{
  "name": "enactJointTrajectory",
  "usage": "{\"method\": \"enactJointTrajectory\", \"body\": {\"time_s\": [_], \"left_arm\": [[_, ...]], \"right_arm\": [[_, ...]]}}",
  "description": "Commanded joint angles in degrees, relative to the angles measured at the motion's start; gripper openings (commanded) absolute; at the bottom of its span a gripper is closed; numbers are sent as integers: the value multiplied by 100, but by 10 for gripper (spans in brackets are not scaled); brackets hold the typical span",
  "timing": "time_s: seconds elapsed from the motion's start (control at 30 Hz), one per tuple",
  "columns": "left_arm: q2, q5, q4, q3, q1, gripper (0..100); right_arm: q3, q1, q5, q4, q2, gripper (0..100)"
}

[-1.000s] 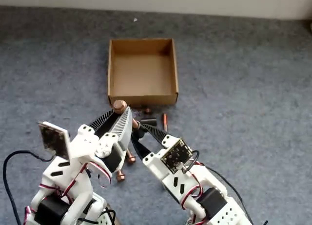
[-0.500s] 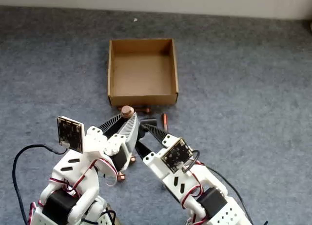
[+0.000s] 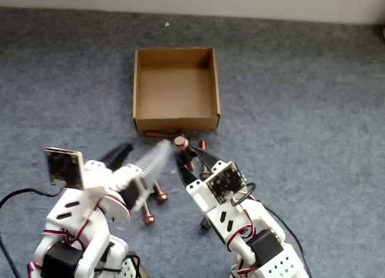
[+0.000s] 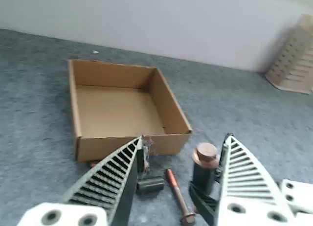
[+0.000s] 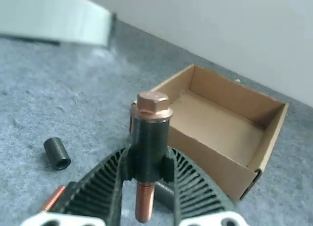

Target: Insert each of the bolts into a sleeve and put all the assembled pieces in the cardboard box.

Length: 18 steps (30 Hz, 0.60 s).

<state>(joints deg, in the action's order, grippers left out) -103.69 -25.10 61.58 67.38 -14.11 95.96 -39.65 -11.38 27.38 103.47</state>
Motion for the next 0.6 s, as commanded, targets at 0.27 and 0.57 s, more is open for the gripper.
{"method": "enactJointTrajectory", "body": {"time_s": [0.27,0.57], "left_arm": [[-22,791,607,998,3310,153],[-4,1969,-1512,2976,3503,17]], "right_arm": [[593,989,211,778,127,5],[-2009,1015,774,1622,-1560,5]]}}
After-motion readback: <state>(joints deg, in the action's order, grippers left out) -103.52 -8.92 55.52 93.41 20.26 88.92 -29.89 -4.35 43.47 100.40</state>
